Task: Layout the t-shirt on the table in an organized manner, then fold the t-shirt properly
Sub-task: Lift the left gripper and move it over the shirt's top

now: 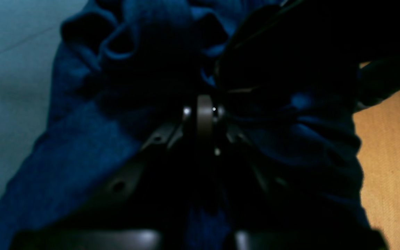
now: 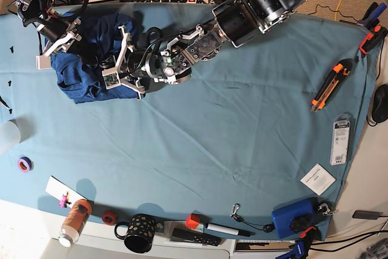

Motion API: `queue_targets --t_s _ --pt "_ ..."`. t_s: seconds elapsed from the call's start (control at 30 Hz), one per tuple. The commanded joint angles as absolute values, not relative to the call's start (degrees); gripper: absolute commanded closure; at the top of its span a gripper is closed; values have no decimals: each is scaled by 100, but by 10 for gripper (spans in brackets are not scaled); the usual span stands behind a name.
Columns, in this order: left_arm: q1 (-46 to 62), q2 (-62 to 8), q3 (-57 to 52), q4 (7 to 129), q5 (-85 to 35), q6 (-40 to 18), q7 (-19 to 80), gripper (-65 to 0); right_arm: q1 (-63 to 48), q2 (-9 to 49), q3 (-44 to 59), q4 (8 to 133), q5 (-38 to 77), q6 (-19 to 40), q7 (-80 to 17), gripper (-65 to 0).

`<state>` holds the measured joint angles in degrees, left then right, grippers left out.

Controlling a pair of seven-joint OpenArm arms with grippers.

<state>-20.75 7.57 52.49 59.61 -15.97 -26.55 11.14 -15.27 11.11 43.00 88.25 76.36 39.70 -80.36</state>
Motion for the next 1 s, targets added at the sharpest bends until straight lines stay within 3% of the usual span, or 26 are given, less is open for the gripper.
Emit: queue_targets --t_s 0.0,0.23,0.87,0.9,0.97 --pt "-2206 900 5229 6082 -1691 -2696 899 0 -1505 1190 4322 8919 7756 4000 -8000 -18" --pt "-2206 900 4696 6589 -1594 -2679 1321 0 -1452 1190 4322 8921 8500 4000 -8000 -18" --pt "-2206 900 4147 6853 -1767 -2753 2956 0 -1129 1190 4316 8921 8500 4000 -8000 -22" --pt "-2206 900 4147 6853 -1767 -2904 2965 -18 -1129 1192 4316 8921 8500 4000 -8000 -22" --pt "-2206 900 4147 6855 -1796 -3199 2963 -239 -1127 1190 4316 8921 8500 4000 -8000 -24"
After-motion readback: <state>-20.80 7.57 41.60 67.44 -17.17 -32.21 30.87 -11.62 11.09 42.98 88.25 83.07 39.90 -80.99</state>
